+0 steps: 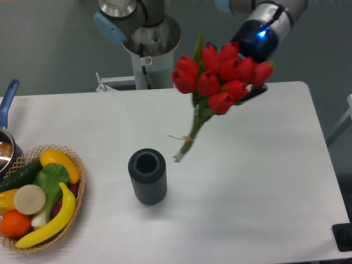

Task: Pick up the flowers from the vase
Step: 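Lift the gripped tulips straight up out of the dark vase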

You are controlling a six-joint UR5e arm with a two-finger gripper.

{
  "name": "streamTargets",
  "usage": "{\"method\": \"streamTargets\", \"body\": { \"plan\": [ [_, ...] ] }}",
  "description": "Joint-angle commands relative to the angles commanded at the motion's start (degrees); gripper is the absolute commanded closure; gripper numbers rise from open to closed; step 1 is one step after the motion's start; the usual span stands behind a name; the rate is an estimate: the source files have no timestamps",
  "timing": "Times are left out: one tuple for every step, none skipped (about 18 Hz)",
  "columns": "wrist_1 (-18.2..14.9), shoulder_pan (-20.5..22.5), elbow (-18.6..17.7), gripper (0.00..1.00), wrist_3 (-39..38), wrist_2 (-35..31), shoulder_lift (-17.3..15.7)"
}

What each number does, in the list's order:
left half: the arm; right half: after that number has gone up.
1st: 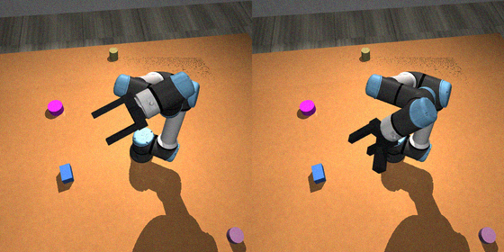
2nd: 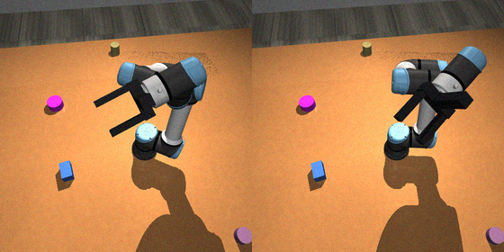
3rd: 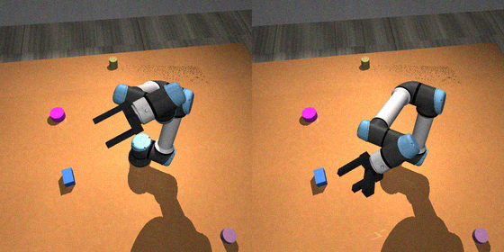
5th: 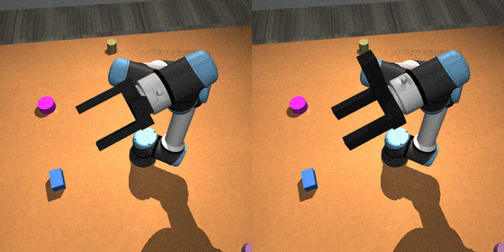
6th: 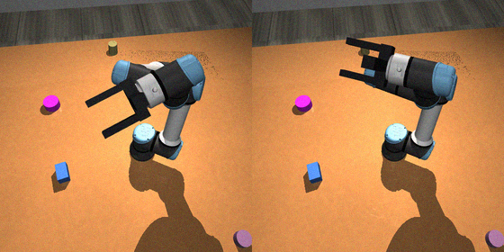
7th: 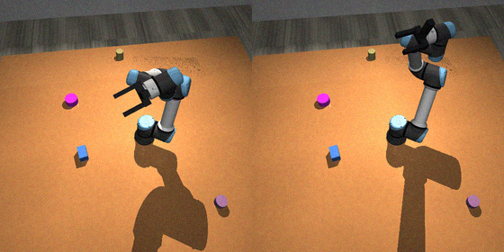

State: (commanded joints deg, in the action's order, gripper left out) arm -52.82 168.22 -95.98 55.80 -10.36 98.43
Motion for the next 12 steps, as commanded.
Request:
{"method": "streamTargets", "body": {
  "plan": [
    [0.2,0.3,0.7,0.63,1.5,-1.7,0.7],
    [0.3,0.8,1.2,0.63,2.6,-3.7,1.0],
    [0.3,1.3,1.7,0.63,3.0,-5.4,1.3],
    [0.3,1.4,2.2,0.63,3.4,-6.7,2.0],
    [0.3,1.5,2.6,0.63,4.1,-7.6,2.6],
    [0.3,2.0,3.0,0.63,4.8,-8.3,3.3],
    [0.3,2.4,3.4,0.63,5.2,-8.6,3.9],
    [0.3,2.6,3.4,0.63,5.4,-8.7,4.0],
    [0.3,2.9,3.4,0.63,5.4,-8.8,4.0],
    [0.3,3.0,3.5,0.63,5.6,-8.8,4.1],
    [0.3,3.2,3.6,0.63,5.6,-8.9,4.1],
    [0.2,3.3,3.7,0.63,5.6,-9.2,4.1]
  ]
}}
